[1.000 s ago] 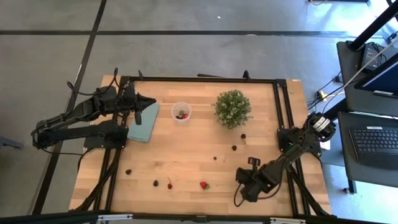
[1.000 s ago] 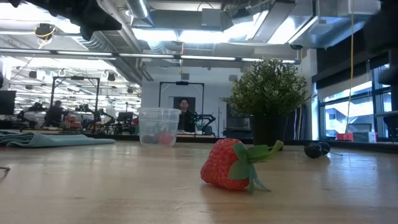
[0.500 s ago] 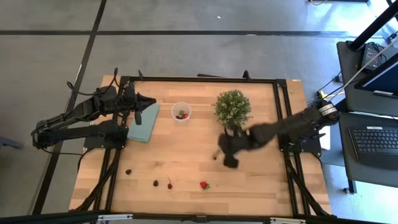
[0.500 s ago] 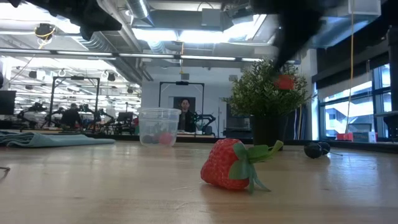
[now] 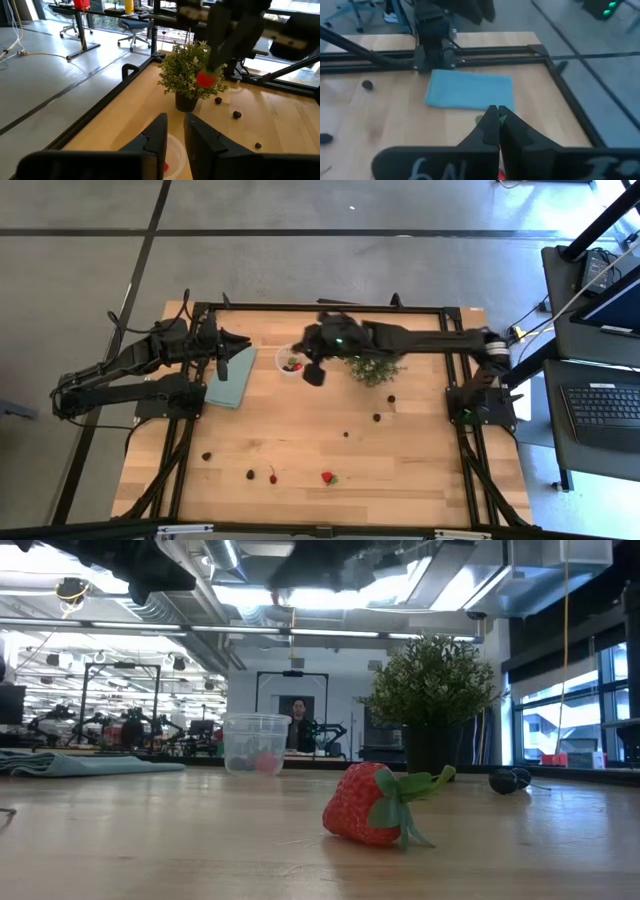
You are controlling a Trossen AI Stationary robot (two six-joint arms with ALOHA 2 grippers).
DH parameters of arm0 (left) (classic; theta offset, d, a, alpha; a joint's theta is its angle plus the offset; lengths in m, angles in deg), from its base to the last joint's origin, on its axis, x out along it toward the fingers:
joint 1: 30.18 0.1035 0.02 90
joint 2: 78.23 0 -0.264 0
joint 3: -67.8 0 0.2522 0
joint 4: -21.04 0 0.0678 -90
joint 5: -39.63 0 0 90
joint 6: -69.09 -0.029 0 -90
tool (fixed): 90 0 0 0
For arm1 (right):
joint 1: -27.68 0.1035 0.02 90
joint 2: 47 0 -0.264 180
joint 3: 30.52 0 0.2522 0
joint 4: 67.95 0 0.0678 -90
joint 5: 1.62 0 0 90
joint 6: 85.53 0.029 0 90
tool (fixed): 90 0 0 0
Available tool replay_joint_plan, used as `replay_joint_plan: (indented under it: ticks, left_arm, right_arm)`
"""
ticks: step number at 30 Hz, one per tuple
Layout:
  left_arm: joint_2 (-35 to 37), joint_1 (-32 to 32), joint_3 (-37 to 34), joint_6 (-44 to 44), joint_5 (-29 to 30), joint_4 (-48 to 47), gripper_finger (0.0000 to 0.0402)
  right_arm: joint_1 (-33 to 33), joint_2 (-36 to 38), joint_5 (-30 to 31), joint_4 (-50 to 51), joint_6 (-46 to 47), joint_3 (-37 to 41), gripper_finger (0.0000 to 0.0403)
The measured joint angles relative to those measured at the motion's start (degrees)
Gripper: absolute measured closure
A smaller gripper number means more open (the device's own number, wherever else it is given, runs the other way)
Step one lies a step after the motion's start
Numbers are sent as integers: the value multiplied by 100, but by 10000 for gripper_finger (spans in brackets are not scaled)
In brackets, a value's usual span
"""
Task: Pick and placing Produce into tupperware
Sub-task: Put the red strawberry into the transparent container
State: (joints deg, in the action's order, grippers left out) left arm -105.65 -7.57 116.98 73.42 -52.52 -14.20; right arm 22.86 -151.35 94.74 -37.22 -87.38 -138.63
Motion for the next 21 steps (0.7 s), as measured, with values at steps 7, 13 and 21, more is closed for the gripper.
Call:
replay_joint_plan:
  ticks: [7,13,21]
  left_arm:
    - [0,-2,0,-82,50,-43,329]
    - [0,-1,0,-192,280,-129,318]
    - [0,0,0,-199,319,-227,304]
  right_arm:
    - [-272,-1221,-342,72,-307,-778,403]
    - [-391,-1826,-358,69,-485,-751,403]
    - [-428,-2125,-323,165,-675,-738,403]
